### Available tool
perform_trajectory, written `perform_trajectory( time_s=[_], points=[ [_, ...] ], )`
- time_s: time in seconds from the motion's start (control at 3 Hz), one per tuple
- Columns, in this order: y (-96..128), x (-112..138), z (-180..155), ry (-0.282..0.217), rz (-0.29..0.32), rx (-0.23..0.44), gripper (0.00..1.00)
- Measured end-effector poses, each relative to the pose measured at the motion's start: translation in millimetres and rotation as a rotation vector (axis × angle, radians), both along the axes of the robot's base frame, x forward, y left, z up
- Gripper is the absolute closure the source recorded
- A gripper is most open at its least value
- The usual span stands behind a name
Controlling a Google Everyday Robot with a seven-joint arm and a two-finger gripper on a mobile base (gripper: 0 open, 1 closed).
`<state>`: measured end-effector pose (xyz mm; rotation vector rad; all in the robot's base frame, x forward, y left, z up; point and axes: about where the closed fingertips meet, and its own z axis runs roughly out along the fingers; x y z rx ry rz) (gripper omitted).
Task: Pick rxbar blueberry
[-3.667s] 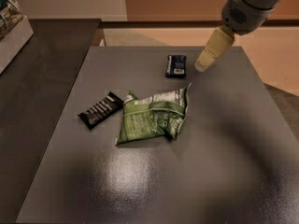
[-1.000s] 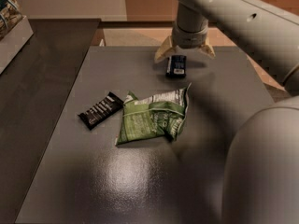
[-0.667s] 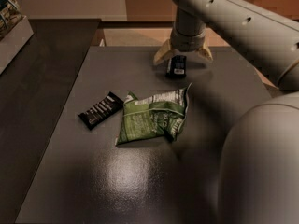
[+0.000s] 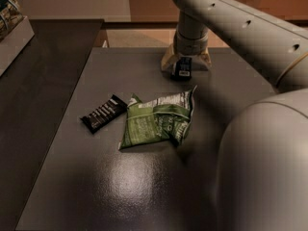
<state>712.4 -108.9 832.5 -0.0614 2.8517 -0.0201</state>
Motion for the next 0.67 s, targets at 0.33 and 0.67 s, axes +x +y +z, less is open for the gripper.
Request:
perform_trajectory(
  time_s=[0.33,0.67],
  points=[
    [-0.4,2.7,-1.8,0.001,0.003,0.003,0.41],
    [-0.5,3.5,-0.7,0.001,0.006,0.003,0.64]
  ],
)
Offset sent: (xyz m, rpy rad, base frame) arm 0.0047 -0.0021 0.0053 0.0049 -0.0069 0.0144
